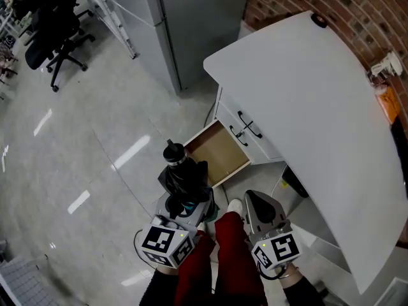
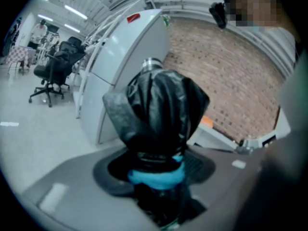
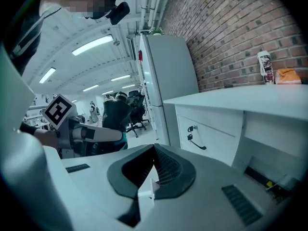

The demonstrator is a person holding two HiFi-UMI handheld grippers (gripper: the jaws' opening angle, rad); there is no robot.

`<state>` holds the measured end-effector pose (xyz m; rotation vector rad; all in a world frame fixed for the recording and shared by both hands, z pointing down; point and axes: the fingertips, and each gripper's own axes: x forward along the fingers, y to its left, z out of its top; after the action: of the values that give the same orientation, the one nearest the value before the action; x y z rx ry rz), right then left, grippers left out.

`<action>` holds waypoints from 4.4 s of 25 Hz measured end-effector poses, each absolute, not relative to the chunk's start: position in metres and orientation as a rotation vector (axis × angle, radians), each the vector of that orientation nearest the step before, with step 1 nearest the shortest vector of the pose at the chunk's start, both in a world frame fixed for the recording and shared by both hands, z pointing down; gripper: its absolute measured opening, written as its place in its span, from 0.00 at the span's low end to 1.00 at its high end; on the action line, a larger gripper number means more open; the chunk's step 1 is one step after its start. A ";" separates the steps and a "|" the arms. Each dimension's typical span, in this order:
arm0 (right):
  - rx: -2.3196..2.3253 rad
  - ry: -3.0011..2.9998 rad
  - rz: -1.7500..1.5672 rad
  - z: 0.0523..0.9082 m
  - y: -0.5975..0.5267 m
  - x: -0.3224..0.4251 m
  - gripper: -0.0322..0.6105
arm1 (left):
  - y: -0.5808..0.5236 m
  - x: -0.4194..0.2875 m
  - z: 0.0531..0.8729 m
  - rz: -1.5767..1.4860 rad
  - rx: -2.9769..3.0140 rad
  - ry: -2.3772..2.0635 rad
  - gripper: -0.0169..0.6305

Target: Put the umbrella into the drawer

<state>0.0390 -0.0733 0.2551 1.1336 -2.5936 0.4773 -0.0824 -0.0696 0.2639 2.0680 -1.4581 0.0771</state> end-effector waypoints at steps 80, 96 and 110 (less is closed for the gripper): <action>0.937 -2.328 0.435 0.704 -0.237 -0.004 0.05 | -0.217 -0.051 0.766 0.455 1.778 -1.412 0.41; 0.960 -2.262 0.505 0.718 -0.242 0.007 0.05 | -0.220 -0.020 0.818 0.598 1.685 -1.296 0.42; 0.951 -2.241 0.542 0.723 -0.242 0.009 0.05 | -0.219 -0.024 0.848 0.662 1.600 -1.284 0.43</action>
<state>0.0094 -0.2418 0.7235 0.9507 -2.2407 0.5417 -0.0239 -0.2189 0.8483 1.6004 -1.2842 0.6623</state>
